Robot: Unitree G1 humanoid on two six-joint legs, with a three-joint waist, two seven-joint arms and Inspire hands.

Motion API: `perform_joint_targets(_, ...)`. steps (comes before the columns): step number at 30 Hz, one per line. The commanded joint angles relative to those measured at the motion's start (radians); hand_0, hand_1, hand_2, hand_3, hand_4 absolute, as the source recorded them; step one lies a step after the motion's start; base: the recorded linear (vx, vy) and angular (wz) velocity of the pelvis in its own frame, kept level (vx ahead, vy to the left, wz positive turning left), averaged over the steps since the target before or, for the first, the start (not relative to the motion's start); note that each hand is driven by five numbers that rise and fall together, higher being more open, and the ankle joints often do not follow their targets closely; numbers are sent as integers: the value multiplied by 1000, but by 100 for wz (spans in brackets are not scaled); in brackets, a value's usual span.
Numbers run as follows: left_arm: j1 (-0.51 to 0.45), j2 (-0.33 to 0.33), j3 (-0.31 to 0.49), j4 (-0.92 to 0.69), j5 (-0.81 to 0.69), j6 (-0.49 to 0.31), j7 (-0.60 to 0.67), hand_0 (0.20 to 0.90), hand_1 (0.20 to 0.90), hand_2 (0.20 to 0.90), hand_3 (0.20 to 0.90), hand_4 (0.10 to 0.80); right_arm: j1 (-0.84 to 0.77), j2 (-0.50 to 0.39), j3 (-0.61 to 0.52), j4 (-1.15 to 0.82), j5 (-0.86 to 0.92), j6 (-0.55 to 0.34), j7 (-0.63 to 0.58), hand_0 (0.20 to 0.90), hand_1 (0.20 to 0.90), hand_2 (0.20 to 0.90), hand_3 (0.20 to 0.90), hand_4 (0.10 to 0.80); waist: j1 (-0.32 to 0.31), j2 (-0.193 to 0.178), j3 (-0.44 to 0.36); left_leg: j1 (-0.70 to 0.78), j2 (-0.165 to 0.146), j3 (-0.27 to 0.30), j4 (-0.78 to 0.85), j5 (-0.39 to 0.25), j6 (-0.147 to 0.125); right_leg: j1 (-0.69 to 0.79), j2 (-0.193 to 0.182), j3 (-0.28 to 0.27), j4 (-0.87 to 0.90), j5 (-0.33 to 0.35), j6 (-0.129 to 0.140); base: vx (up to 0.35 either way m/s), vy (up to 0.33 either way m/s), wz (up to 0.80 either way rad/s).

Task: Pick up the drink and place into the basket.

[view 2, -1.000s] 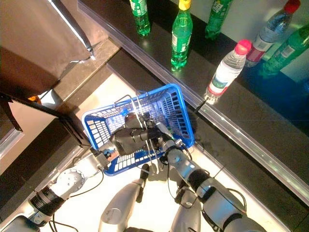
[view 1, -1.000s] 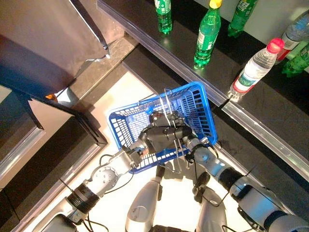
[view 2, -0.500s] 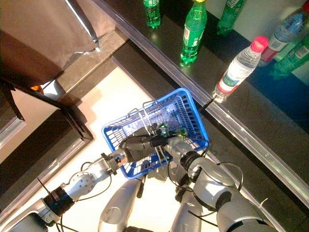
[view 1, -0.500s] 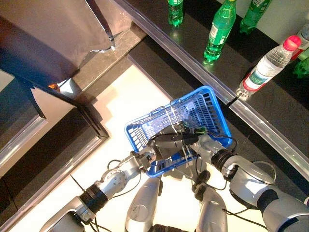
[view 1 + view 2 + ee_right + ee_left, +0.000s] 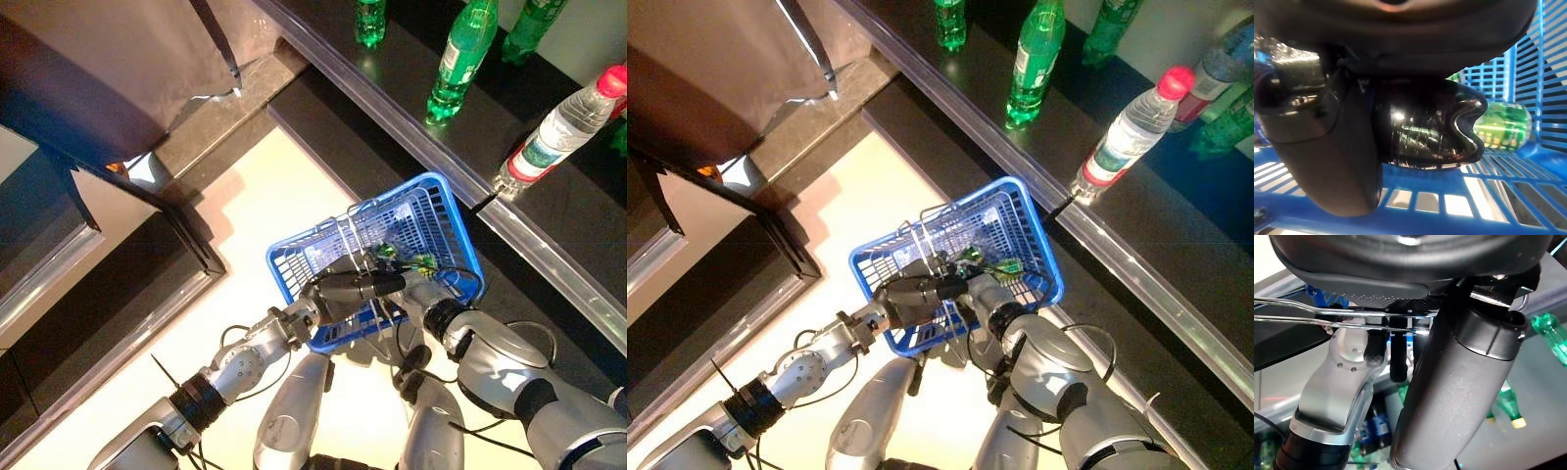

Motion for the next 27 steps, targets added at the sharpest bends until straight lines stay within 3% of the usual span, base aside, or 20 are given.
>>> perform_joint_targets(1,-388,-316,33,-484,1,-198,-267,300,300,300,200,100,-132,120,32,77,-23,46,-67,900,900,900,900,800,28,30,-21,-29,-58,56,72,-66,65,41,44,4,44,-20,-14,0,0,0)
perform_joint_targets(10,-388,-287,73,-478,4,-318,-234,300,300,300,200,100,-141,109,-20,88,89,26,-151,900,900,900,900,800,24,27,-21,16,-47,57,33,-53,55,75,55,11,17,-15,-10,0,0,0)
perform_joint_targets(18,-372,-256,136,-486,-29,-355,-126,300,300,300,200,100,-155,64,-100,24,260,-31,-256,900,900,900,900,800,18,9,-40,83,-27,50,-36,-34,39,128,75,12,-38,-5,-2,9,-18,-3)
perform_joint_targets(22,-333,-220,215,-507,-18,-370,-58,300,300,300,200,100,-134,17,-155,-94,359,-33,-294,900,900,900,900,800,7,-14,-67,124,-8,50,-105,-12,24,163,102,18,-106,11,8,9,-34,-10)
perform_joint_targets(27,-242,-160,310,-567,53,-393,6,300,300,300,200,100,-25,-82,-215,-417,422,92,-322,900,900,900,900,800,-14,-45,-93,169,12,52,-165,1,8,201,124,33,-171,24,18,12,-24,-5)
